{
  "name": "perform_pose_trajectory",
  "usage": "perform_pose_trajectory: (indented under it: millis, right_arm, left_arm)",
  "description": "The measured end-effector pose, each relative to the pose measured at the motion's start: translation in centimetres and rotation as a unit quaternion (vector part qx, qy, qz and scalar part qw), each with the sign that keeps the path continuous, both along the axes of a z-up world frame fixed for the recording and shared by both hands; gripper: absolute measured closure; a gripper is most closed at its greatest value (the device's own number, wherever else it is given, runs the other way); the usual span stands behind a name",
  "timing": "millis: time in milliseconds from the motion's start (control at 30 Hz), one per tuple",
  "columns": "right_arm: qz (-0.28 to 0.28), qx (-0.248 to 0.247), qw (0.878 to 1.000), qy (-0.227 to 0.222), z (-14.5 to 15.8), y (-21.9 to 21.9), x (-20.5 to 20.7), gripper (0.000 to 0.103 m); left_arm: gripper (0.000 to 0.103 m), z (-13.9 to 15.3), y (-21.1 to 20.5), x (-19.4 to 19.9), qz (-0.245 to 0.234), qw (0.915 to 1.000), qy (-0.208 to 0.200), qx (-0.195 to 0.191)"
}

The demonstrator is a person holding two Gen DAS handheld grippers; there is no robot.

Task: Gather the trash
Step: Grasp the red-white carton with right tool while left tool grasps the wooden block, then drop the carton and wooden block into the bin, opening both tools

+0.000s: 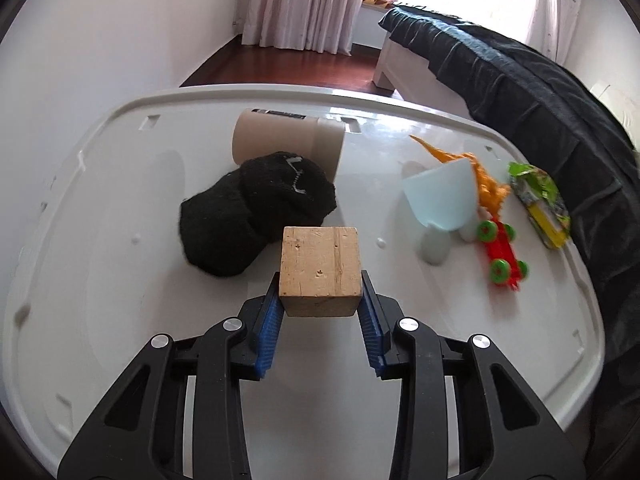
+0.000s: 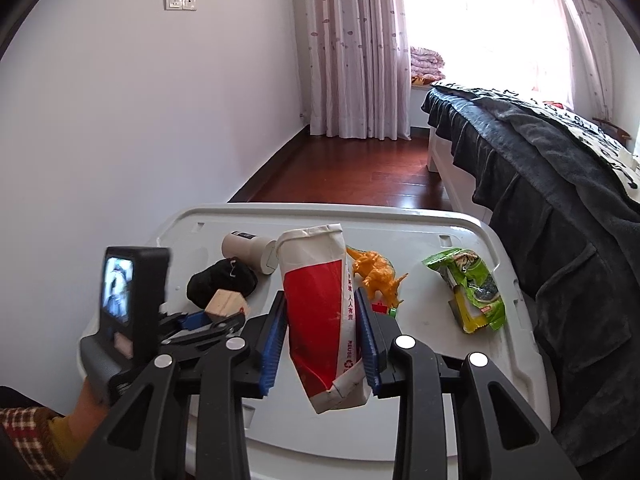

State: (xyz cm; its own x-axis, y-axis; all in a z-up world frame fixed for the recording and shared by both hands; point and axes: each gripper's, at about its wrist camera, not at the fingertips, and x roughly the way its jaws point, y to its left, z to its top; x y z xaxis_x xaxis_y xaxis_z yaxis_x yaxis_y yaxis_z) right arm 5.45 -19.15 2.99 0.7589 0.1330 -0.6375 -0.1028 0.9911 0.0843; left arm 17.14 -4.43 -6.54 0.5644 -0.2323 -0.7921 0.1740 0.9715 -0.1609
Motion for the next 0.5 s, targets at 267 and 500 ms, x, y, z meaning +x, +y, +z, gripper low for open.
perform_pose_trajectory:
  millis: [267,500]
  right_arm:
    - [0.017,-0.001,1.000,-0.014,1.2,1.6,-2.2,0.070]
    - [0.031,0.002,0.999,0.008,0.1,4.0,-7.5,0.070]
  left_arm:
    - [0.068,4.2,1.4,-7.3,-0.015,0.9992,-0.038,0.001]
    - [0.068,5.7,3.2,-14.6,-0.031,0.9985,-0.046,-0.004]
